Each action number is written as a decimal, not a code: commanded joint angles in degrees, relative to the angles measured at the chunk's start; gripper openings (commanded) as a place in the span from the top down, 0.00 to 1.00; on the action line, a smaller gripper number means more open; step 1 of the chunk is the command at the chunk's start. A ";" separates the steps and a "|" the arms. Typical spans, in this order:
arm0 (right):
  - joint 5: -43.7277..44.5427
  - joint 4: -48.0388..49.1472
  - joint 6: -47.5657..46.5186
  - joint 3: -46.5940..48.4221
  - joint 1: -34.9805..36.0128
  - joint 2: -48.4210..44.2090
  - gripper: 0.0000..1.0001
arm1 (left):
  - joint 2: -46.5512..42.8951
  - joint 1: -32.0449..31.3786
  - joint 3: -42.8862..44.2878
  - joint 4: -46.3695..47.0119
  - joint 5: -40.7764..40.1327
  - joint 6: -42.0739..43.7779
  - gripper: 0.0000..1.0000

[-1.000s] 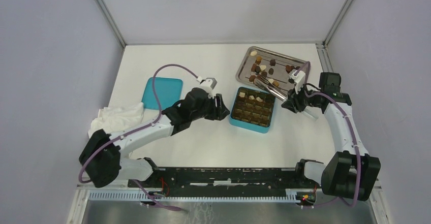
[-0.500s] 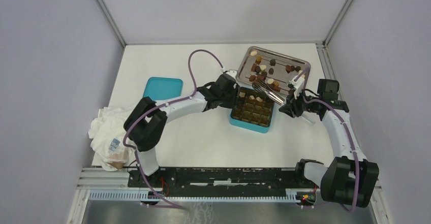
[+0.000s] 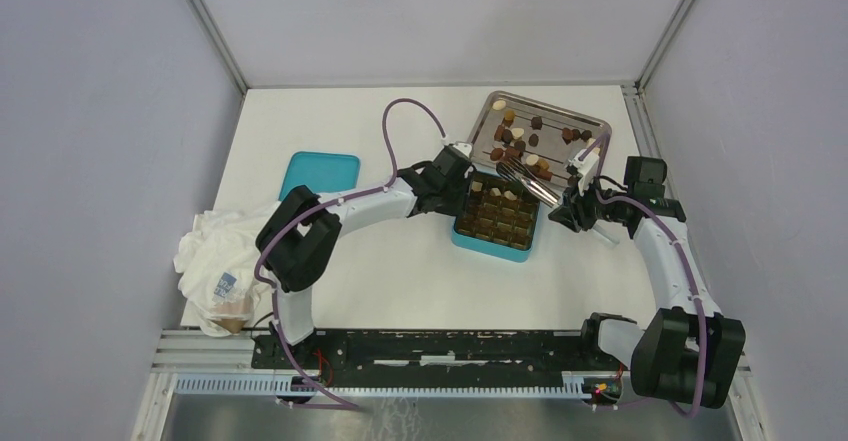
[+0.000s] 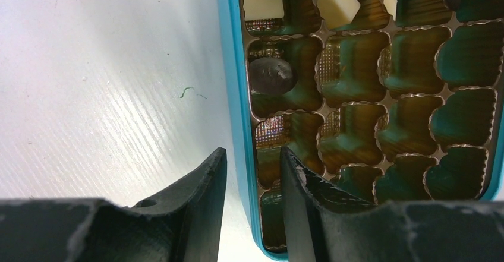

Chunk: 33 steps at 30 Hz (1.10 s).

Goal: Pack the chocolate
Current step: Adjust the packing box at the center of the board.

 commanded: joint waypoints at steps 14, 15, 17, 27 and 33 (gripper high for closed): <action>-1.46 1.59 -0.35 -0.08 -0.04 -0.21 1.00 | 1.61 -0.58 2.66 -1.03 -3.82 4.02 0.88; -1.59 1.57 -0.33 -0.08 -0.04 -0.20 1.00 | 1.29 -0.57 2.65 -1.03 -4.58 4.28 0.92; -2.00 1.22 -0.50 0.00 0.00 -0.19 1.00 | 0.32 -0.64 2.15 -0.90 -6.47 4.40 0.97; -5.19 -1.40 -2.17 1.30 -0.04 -1.04 1.00 | -14.82 -5.03 -13.82 15.42 -21.87 13.40 0.98; -8.50 -4.66 -3.64 2.88 -0.04 -2.09 1.00 | -21.79 -7.30 -23.09 24.60 -28.43 17.05 0.98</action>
